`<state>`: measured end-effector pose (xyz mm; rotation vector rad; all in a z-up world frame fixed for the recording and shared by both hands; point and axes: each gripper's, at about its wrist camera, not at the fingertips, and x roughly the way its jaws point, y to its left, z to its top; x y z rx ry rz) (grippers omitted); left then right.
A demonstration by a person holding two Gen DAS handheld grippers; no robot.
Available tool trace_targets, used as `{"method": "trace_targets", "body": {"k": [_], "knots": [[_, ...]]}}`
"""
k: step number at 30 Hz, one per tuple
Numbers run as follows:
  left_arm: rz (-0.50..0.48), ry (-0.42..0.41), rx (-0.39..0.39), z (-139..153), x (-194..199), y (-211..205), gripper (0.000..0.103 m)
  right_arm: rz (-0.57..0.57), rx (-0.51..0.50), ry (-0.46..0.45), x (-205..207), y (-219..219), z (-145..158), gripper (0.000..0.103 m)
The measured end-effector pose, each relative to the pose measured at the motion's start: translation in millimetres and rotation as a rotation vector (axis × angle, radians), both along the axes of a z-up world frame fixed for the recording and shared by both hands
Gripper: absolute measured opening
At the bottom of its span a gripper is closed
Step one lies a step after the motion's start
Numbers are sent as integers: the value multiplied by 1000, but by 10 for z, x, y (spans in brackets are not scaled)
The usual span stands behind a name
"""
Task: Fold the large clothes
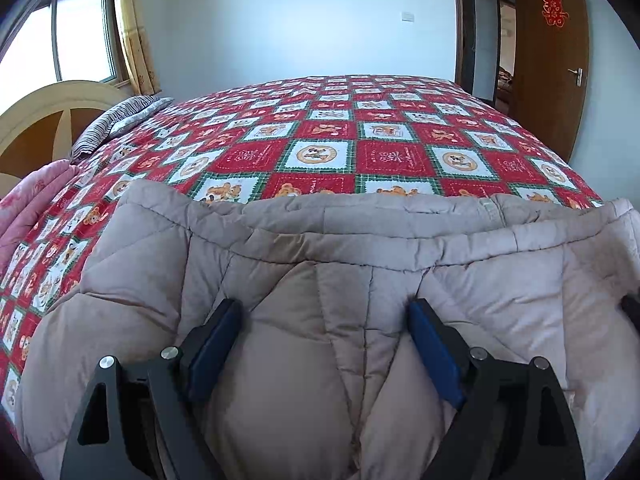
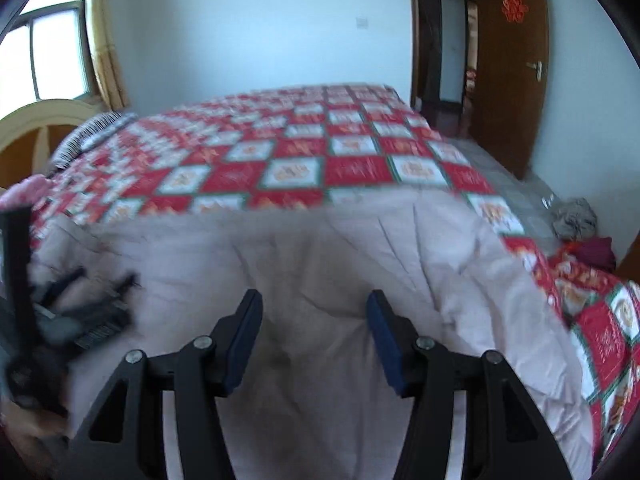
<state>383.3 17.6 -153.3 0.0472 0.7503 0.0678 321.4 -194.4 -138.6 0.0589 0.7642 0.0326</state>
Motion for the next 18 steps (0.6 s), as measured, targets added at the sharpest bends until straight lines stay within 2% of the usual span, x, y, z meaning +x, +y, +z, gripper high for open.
{"method": "trace_targets", "body": {"k": [3,8,11,14,16,18], "knots": [[2,-2,3,3,-3,-2,86,-4,24,-39,22,-34,-120,58],[4,-2,15,2,-13,-22,87,-6,72,-38,56,-105,-161,59],[3,7,18,11,-25,-24,87,-8,59,-41,23,-86,-154,59],[-42,63,-72,131,-173,135,87,-9,48,-39,5,-80,-149,59],[-45,49,-156,292,-460,369,86,-10,43,-39,9,-75,-149,59],[-17,31,-201,399,-793,637,86,-9,40,-38,15,-77,-151,60]]}}
